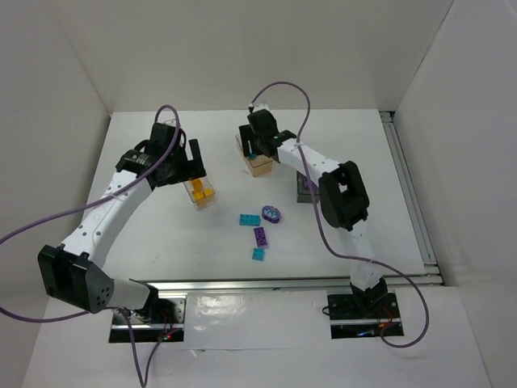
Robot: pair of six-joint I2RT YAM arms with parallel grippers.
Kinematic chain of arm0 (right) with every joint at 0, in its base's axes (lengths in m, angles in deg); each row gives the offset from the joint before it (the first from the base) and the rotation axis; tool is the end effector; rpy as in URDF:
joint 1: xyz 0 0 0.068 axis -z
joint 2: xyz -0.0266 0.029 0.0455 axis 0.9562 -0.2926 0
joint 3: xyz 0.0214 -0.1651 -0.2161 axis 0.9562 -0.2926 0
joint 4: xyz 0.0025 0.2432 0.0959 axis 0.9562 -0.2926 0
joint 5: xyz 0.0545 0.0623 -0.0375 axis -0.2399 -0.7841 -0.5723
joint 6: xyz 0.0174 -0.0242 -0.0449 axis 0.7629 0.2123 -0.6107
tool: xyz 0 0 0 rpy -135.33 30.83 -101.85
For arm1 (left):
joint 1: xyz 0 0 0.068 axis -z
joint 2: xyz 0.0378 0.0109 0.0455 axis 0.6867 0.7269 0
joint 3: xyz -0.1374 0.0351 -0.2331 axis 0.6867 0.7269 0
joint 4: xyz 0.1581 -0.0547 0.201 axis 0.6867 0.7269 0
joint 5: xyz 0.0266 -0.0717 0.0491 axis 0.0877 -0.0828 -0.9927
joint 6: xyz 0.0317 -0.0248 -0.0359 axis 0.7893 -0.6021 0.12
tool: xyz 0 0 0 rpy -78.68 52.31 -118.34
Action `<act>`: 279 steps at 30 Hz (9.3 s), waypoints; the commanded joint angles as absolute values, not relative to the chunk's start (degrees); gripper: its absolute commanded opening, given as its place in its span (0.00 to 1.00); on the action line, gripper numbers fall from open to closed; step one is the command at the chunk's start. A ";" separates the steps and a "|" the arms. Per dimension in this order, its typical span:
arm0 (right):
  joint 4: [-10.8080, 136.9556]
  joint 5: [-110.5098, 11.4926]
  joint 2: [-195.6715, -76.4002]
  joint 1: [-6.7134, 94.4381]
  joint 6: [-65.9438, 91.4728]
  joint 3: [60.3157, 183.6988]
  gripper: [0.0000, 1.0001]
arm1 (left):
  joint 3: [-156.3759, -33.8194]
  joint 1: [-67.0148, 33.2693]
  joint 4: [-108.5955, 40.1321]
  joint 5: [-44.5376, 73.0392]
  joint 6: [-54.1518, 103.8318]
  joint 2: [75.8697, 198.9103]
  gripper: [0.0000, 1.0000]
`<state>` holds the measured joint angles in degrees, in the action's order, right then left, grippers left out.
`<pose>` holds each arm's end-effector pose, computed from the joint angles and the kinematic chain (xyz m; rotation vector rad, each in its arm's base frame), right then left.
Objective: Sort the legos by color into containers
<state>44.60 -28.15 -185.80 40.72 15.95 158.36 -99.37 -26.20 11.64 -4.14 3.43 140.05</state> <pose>0.4522 0.2755 0.2241 -0.2995 2.1940 0.1413 0.2776 -0.0792 0.3472 -0.4091 2.3224 -0.2207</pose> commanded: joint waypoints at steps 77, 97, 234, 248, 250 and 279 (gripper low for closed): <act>43.55 -29.13 -179.39 39.85 14.04 155.26 0.50 | -88.49 -26.50 2.06 5.73 4.52 139.68 1.00; 45.92 -20.26 -142.61 22.22 40.17 107.57 0.84 | -89.02 -26.50 2.07 1.77 2.32 135.46 1.00; 52.78 -16.82 -146.79 48.73 30.38 111.93 0.74 | -89.29 -29.40 2.33 2.29 2.85 132.91 1.00; 47.59 -22.87 -134.76 28.62 39.07 102.55 0.89 | -90.34 -29.40 2.33 -0.25 2.32 132.91 1.00; 46.89 -23.67 -135.37 23.87 46.24 99.64 0.90 | -90.34 -29.40 2.33 0.98 2.32 133.44 1.00; 42.93 -7.77 -157.96 10.76 64.57 108.34 0.57 | -89.81 -27.29 2.33 0.71 2.32 131.77 1.00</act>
<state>47.79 -12.66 -157.63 11.69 62.37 105.81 -88.93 -27.47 3.42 0.91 3.01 133.36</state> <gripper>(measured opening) 0.636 1.000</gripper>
